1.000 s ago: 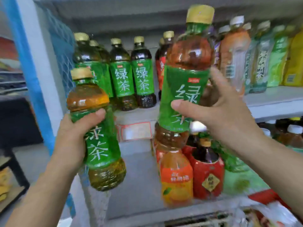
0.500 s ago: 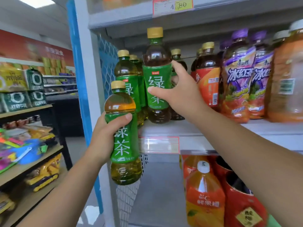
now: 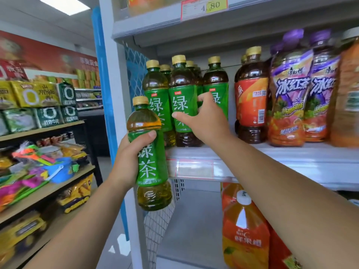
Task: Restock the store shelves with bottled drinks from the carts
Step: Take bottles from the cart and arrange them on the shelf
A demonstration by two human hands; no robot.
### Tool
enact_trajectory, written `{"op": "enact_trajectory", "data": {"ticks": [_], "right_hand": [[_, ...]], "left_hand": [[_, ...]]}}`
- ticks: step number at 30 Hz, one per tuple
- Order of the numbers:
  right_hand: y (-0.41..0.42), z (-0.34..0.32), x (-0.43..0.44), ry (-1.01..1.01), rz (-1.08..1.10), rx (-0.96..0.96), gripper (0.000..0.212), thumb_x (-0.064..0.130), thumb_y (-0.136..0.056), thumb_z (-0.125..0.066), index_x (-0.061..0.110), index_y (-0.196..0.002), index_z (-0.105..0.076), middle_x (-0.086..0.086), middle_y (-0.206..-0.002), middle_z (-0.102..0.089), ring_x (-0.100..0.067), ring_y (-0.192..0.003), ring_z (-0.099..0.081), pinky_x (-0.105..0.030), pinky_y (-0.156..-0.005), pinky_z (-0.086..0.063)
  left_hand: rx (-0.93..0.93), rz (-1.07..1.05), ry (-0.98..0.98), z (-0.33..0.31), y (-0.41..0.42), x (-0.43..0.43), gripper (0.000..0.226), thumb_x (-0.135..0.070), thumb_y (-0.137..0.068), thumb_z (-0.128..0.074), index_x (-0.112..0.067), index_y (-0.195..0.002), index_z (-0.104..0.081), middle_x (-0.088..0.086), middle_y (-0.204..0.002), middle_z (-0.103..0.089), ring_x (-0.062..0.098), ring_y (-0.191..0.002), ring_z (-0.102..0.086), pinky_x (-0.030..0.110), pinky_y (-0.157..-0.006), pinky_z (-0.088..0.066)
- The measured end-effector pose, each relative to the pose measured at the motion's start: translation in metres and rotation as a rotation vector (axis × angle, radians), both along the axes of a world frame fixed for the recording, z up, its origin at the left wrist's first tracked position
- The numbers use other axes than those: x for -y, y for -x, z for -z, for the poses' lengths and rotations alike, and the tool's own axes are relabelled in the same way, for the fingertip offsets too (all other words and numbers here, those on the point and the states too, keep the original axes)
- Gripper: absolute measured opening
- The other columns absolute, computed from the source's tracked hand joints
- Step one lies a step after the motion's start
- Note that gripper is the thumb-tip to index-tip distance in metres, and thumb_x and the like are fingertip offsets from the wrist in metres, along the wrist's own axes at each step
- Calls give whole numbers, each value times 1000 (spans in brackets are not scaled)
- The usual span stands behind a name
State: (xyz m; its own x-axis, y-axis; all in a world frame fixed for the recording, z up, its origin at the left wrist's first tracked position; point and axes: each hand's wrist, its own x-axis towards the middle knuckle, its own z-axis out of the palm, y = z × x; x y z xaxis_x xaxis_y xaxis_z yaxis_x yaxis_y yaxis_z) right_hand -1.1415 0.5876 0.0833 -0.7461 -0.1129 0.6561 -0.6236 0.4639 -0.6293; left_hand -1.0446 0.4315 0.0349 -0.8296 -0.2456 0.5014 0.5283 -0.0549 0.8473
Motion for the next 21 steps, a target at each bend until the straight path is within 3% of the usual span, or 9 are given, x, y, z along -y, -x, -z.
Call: {"op": "enact_trajectory", "data": {"ticks": [2, 4, 8, 10, 13, 15, 17, 21], "right_hand": [[-2, 2, -5, -24, -47, 38, 79, 56, -73, -74, 14, -131, -41, -5, -106, -60, -24, -95, -59, -34, -72, -44], [-11, 7, -14, 16, -66, -21, 74, 47, -78, -73, 12, -135, -41, -8, -120, -56, -22, -109, -55, -34, -84, -45], [-56, 29, -27, 120, -215, -282, 39, 30, -89, -64, 16, -124, -52, 1, -115, -55, -9, -108, -54, -36, -94, -49], [-76, 42, -29, 88, -343, -189, 36, 30, -89, -65, 20, -121, -54, 6, -111, -57, -5, -105, -56, -32, -93, -50], [-94, 50, -31, 30, -517, 37, 54, 37, -80, -74, 31, -127, -49, 16, -113, -58, 3, -102, -57, -23, -88, -51], [-96, 48, -33, 36, -575, 111, 63, 41, -73, -78, 36, -127, -46, 16, -113, -62, 1, -102, -61, -30, -89, -53], [-95, 42, -38, 89, -571, 133, 58, 37, -70, -81, 36, -120, -51, 12, -109, -67, -4, -99, -65, -38, -88, -55], [-92, 23, -57, 166, -505, 66, 51, 24, -70, -83, 30, -114, -58, 10, -103, -70, -4, -93, -67, -37, -87, -56]], "left_hand": [[14, -13, -1, -1, -2, -1, 50, -39, -59, -74, -13, -101, -65, 8, -79, -70, 25, -64, -68, 34, -58, -56], [35, -14, 6, -2, -6, -3, 52, -39, -61, -75, -12, -104, -65, 9, -81, -71, 26, -67, -68, 35, -60, -55], [74, 49, 26, -5, -14, -6, 37, -27, -72, -73, -13, -106, -66, 9, -88, -72, 26, -77, -70, 40, -67, -58], [59, 74, 77, -7, -19, -10, 44, -27, -71, -76, -13, -112, -66, 13, -98, -72, 28, -86, -71, 41, -73, -59], [1, 94, 170, -13, -25, -23, 42, -25, -76, -74, -13, -115, -66, 13, -110, -72, 30, -100, -70, 40, -84, -58], [-43, 78, 219, -22, -26, -35, 40, -26, -80, -71, -15, -118, -65, 10, -111, -72, 27, -105, -69, 42, -89, -56], [-78, 68, 286, -31, -25, -45, 47, -33, -78, -73, -16, -121, -63, 9, -114, -72, 26, -107, -68, 44, -93, -54], [-112, 45, 418, -53, -22, -53, 81, -61, -67, -77, -15, -131, -56, 8, -121, -69, 26, -113, -65, 43, -95, -52]]}}
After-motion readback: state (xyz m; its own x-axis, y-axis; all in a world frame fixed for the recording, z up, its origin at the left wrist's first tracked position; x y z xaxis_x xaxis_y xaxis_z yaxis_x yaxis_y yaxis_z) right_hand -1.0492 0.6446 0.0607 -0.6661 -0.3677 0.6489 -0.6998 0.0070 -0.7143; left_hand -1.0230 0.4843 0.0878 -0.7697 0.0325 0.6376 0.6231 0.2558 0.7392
